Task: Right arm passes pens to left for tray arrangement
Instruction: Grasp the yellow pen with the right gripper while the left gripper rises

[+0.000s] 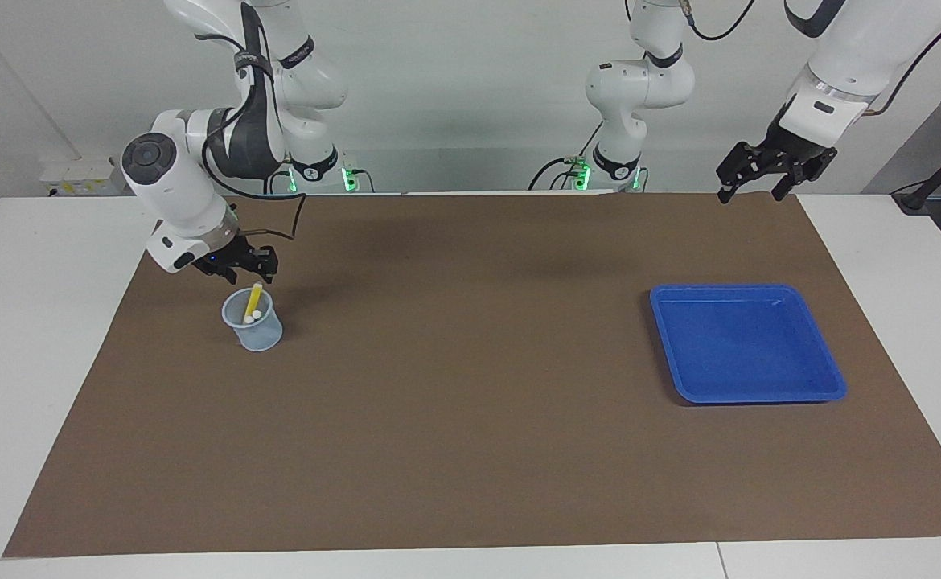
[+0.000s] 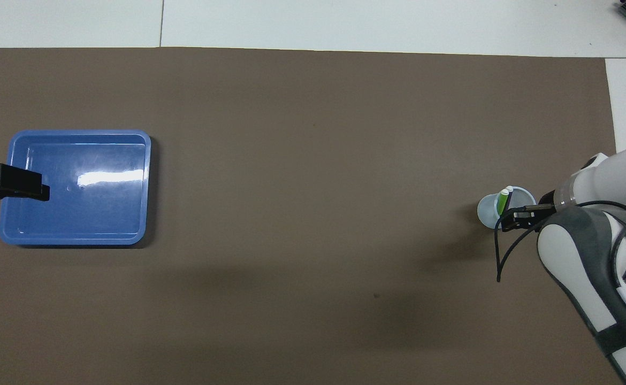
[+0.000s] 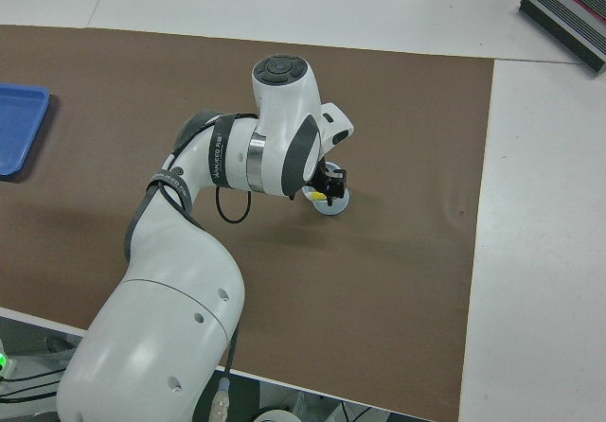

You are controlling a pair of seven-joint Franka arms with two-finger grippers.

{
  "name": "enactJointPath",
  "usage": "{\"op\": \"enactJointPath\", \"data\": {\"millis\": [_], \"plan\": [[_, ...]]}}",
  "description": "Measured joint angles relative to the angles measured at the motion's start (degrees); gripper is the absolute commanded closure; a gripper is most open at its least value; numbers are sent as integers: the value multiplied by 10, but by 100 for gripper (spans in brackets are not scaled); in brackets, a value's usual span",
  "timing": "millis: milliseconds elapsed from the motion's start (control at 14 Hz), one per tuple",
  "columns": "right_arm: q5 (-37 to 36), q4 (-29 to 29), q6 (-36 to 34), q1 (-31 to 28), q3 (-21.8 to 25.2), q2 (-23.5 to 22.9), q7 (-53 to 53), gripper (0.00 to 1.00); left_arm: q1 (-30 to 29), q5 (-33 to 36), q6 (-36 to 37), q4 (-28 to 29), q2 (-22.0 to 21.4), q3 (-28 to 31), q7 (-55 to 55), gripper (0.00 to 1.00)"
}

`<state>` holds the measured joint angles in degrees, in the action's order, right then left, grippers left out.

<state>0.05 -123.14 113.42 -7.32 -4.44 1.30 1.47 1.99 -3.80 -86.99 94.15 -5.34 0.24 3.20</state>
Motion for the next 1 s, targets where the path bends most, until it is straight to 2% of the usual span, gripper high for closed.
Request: {"op": "enactJointPath", "data": {"millis": [429,644,1002], "plan": [[0,0,17,1,-1,-14,-17,39,1,-6,0,8,-1,-2,13,0],[0,0,17,2,-2,-14,-20,53,1,-11,-4,21,-5,-2,15,0],[0,-1,16,2,-2,-14,-20,84,-1,-61,-23,41,-15,7,17,0]]}}
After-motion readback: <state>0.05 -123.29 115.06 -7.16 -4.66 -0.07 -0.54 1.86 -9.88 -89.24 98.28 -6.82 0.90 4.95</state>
